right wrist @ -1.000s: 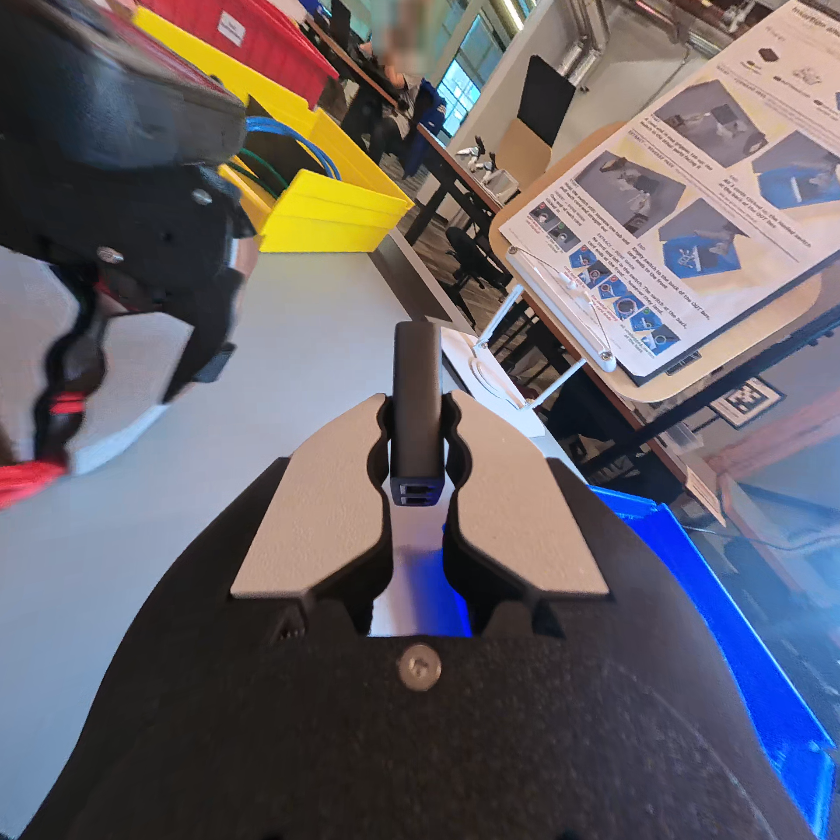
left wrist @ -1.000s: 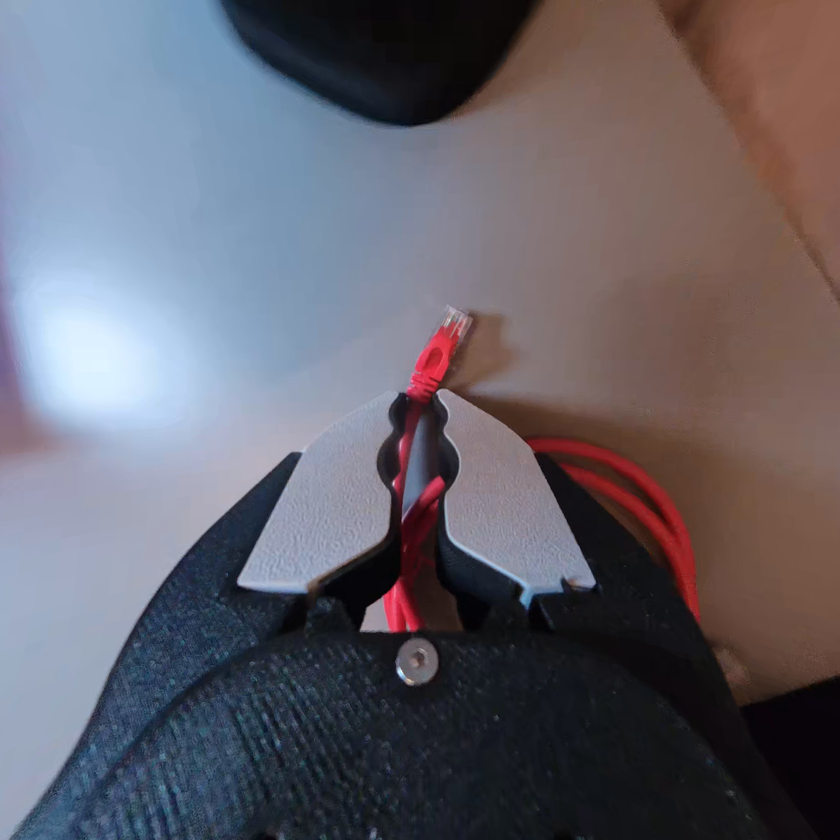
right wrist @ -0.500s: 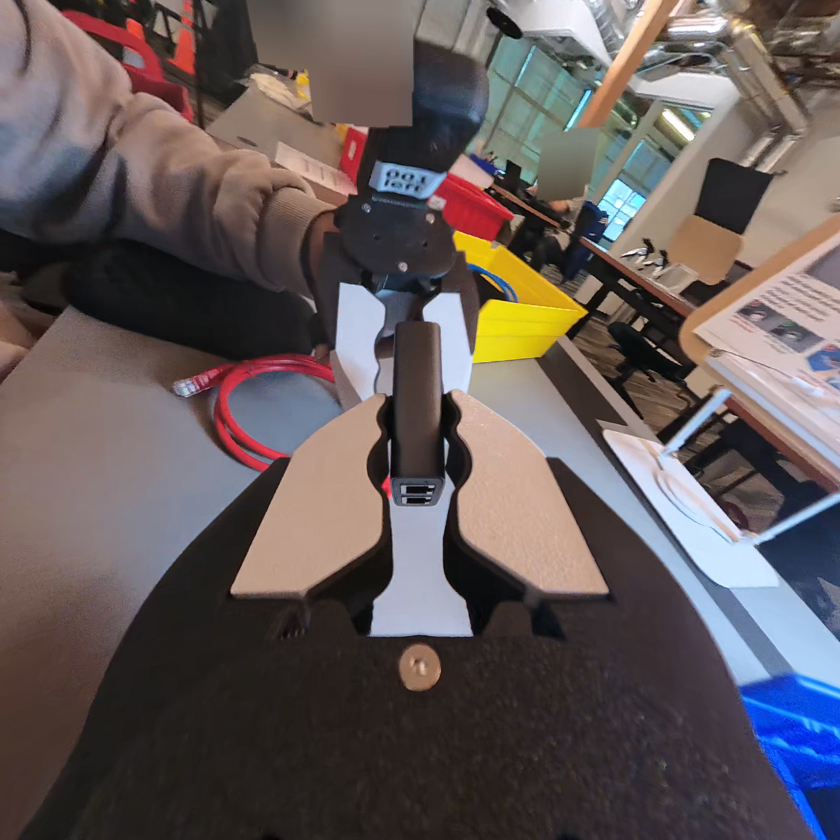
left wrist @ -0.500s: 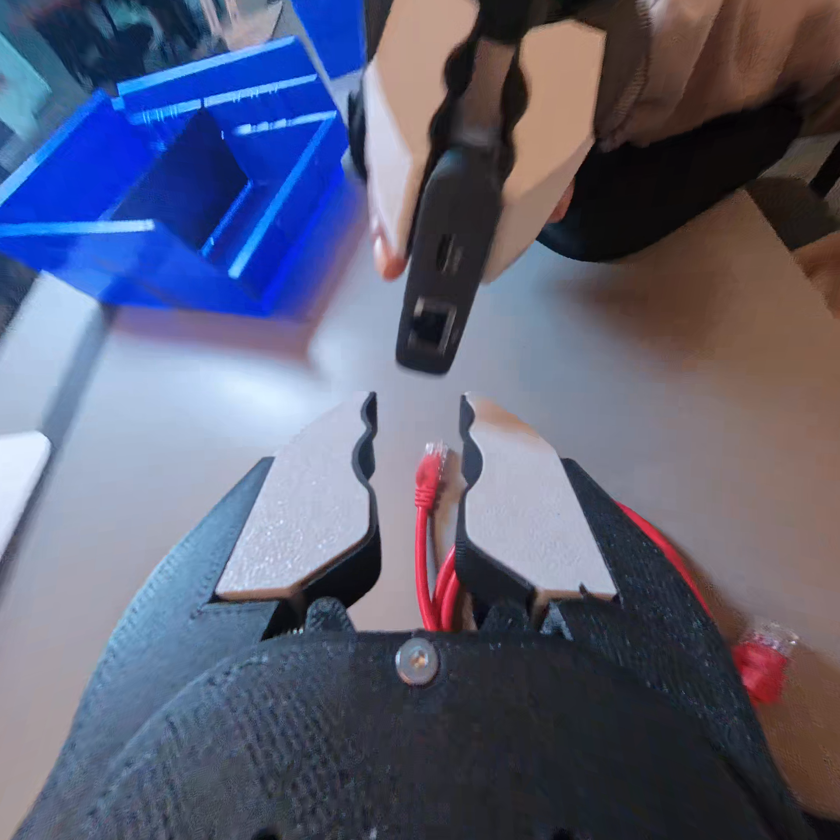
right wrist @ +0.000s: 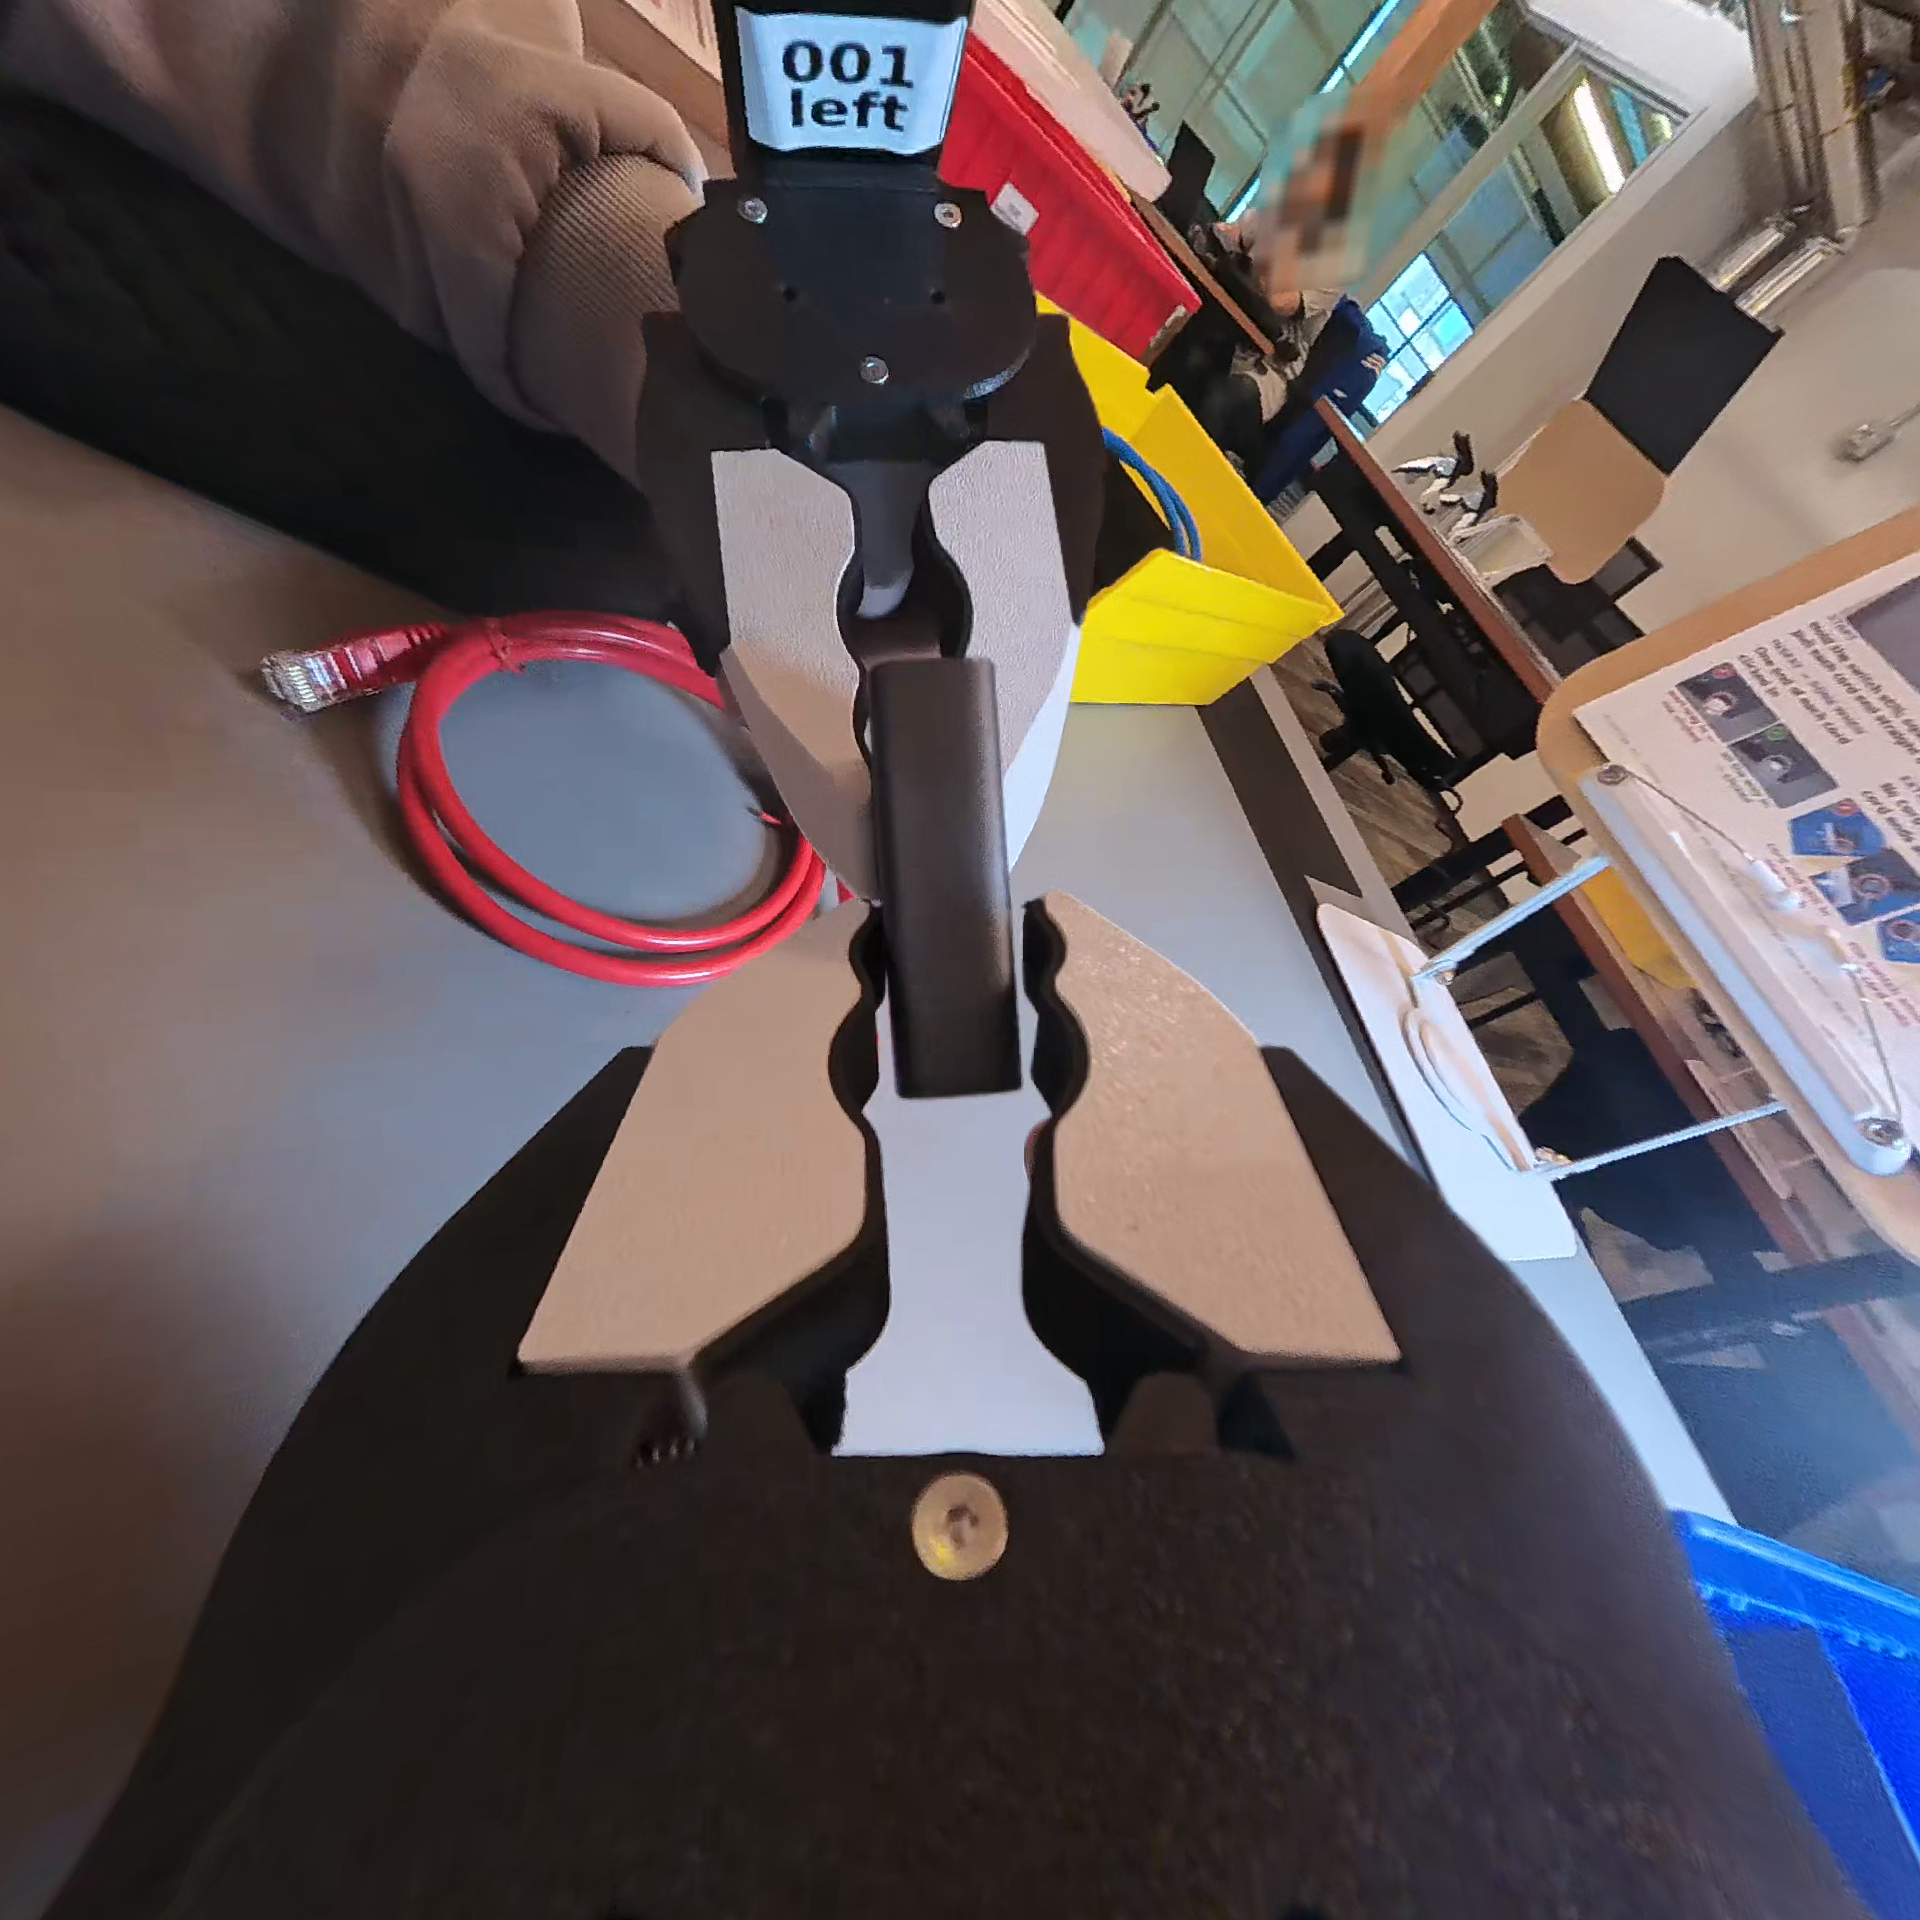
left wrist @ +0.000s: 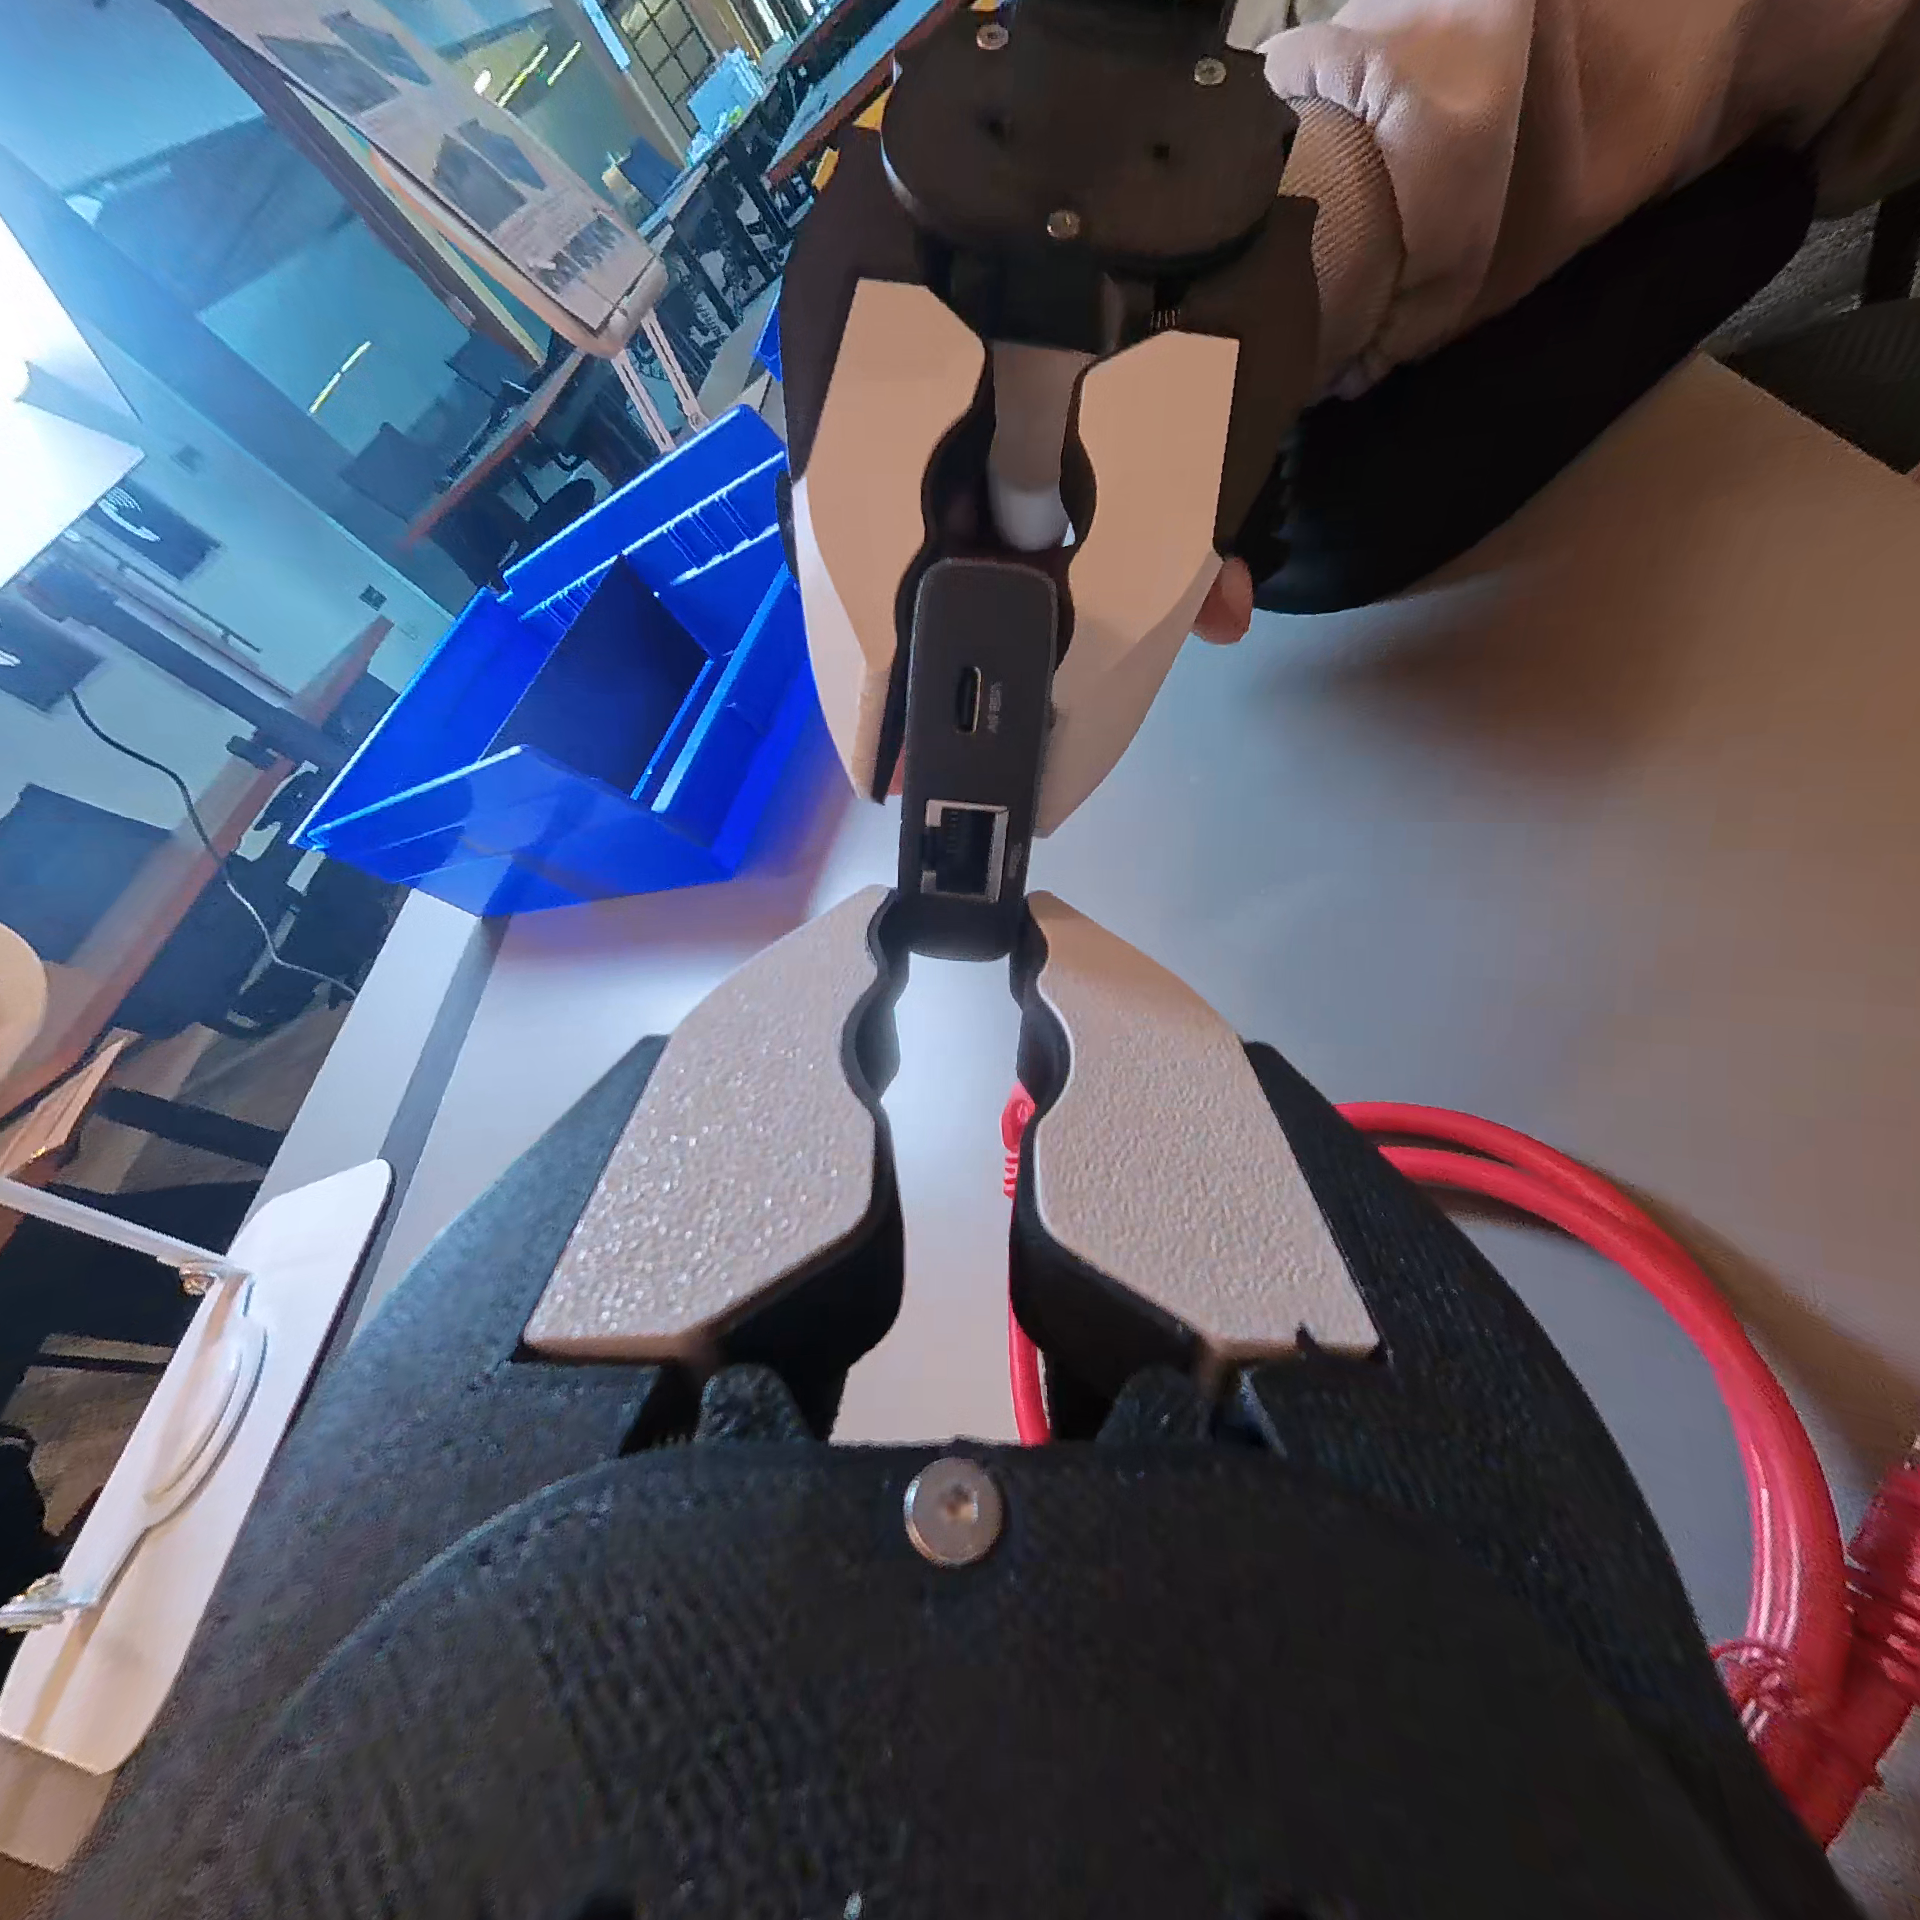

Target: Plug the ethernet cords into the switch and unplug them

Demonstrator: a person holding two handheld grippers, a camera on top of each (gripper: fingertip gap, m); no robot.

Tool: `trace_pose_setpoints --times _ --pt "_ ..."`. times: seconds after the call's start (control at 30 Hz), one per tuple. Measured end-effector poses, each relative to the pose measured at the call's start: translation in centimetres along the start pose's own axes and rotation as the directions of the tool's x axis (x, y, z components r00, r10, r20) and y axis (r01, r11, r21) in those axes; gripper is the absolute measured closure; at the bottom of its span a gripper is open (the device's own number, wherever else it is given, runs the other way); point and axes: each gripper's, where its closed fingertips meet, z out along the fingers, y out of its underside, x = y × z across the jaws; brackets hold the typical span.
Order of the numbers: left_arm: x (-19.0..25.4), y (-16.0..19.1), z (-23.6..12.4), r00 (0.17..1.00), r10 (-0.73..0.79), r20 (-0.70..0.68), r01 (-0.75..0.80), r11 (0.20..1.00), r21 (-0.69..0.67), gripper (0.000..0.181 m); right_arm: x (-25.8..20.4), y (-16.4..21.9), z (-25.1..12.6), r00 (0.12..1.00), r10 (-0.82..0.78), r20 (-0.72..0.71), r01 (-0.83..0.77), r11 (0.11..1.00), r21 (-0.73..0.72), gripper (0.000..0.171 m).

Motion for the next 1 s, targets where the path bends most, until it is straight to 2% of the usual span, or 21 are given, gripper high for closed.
trace_pose_setpoints --times 0.1,0.2,0.3,0.4,0.5,0.6,0.77,0.9,1.0 --pt "0.0 0.0 0.1 1.0 0.005 0.014 -0.005 1.0 -0.001 0.162 -0.2 -0.3 0.0 0.999 -0.048 -0.009 0.048 0.999 -0.021 0.15" --pt "-0.9 0.1 0.0 0.998 -0.058 0.031 0.059 0.998 -0.013 0.162 0.5 -0.5 -0.1 0.996 -0.079 -0.046 0.076 0.995 -0.058 0.15" --pt "-1.6 2.7 -0.1 0.985 -0.174 0.0 0.173 0.976 -0.13 0.16 1.9 -0.3 -0.6 0.994 -0.07 -0.088 0.064 0.996 -0.068 0.15" --pt "-0.9 5.7 0.3 0.951 -0.294 -0.098 0.258 0.925 -0.279 0.153 3.3 0.0 -1.7 0.992 -0.031 -0.125 0.026 0.999 -0.043 0.15" --pt "0.0 7.6 1.0 0.886 -0.417 -0.204 0.308 0.857 -0.413 0.146 3.8 0.8 -2.0 0.991 -0.031 -0.129 0.025 0.999 -0.049 0.15" --pt "1.3 8.5 1.5 0.833 -0.473 -0.287 0.295 0.819 -0.492 0.148 3.7 1.8 -1.9 0.992 -0.037 -0.124 0.028 0.997 -0.075 0.15" --pt "1.9 8.7 2.0 0.841 -0.448 -0.303 0.253 0.821 -0.511 0.169 3.6 2.3 -2.0 0.993 -0.031 -0.115 0.021 0.996 -0.085 0.15" --pt "0.7 9.5 1.6 0.903 -0.368 -0.22 0.206 0.823 -0.529 0.169 3.4 2.8 -1.8 0.994 -0.035 -0.106 0.025 0.995 -0.094 0.15" --pt "0.4 8.4 0.9 0.87 -0.449 -0.202 0.309 0.818 -0.486 0.169 3.1 3.2 -1.6 0.992 -0.073 -0.103 0.061 0.992 -0.113 0.15"
